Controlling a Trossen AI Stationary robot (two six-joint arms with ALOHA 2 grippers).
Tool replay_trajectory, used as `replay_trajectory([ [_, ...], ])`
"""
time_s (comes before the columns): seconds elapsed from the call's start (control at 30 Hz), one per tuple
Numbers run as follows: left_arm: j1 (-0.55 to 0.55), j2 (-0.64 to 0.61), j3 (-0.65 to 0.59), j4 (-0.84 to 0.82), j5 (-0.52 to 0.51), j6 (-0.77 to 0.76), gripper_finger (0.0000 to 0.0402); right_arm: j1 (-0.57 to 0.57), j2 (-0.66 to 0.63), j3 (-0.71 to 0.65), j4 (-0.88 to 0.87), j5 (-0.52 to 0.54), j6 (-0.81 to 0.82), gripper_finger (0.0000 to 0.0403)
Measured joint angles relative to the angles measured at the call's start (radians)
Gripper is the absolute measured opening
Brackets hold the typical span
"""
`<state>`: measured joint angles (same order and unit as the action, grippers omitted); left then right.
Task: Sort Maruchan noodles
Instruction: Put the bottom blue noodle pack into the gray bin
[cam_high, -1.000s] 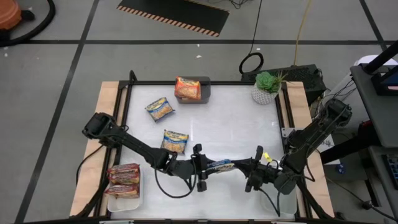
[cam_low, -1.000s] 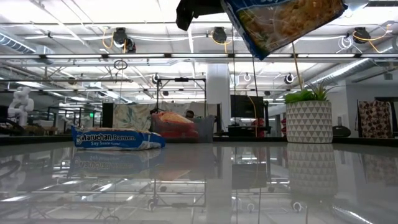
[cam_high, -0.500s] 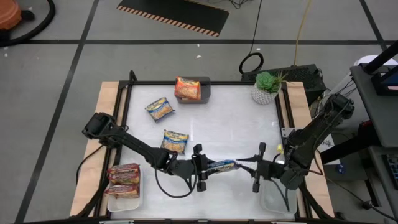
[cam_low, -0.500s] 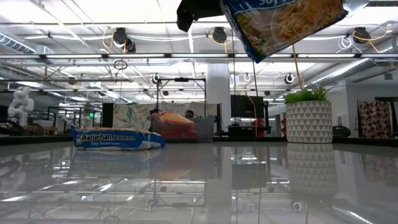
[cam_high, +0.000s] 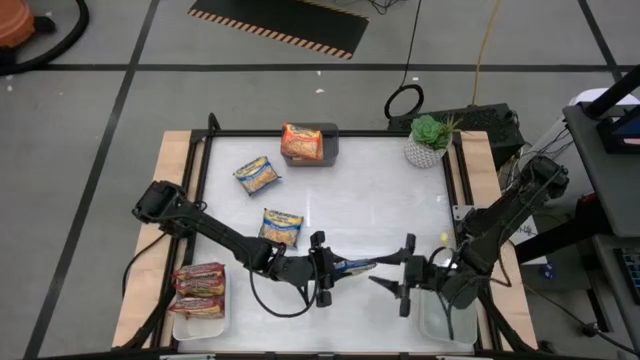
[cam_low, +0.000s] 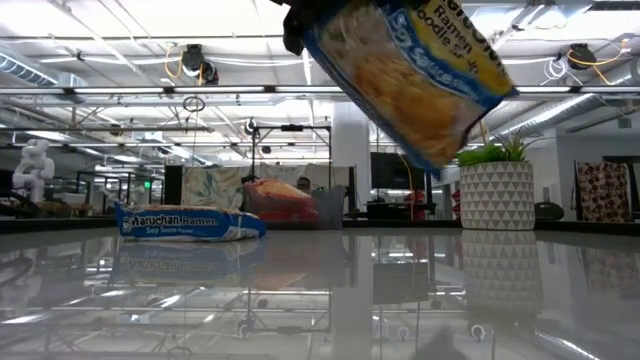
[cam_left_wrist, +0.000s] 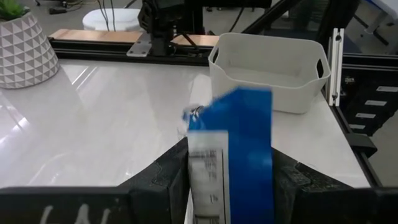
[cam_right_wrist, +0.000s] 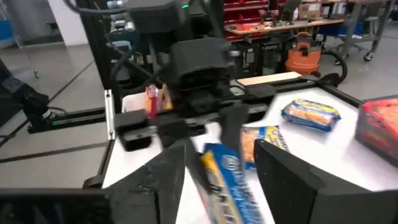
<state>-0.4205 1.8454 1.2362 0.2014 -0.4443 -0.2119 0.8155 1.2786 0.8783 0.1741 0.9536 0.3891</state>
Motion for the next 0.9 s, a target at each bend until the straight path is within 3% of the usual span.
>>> replay_trajectory([
  [0.2, 0.000, 0.000, 0.000, -0.012, 0.000, 0.000, 0.0125, -0.044, 0.098, 0.113, -0.098, -0.123, 0.003, 0.0196],
  [0.37, 0.000, 0.000, 0.000, -0.012, 0.000, -0.001, 0.0127, -0.074, 0.136, 0.155, -0.236, -0.195, 0.073, 0.0196],
  [0.7, 0.000, 0.000, 0.000, -0.012, 0.014, 0.034, 0.0134, -0.104, 0.164, 0.159, -0.403, -0.210, 0.061, 0.0198],
  [0.9, -0.002, 0.000, 0.000, -0.011, 0.046, 0.053, 0.0135, -0.103, 0.176, 0.158, -0.418, -0.224, 0.005, 0.0233],
])
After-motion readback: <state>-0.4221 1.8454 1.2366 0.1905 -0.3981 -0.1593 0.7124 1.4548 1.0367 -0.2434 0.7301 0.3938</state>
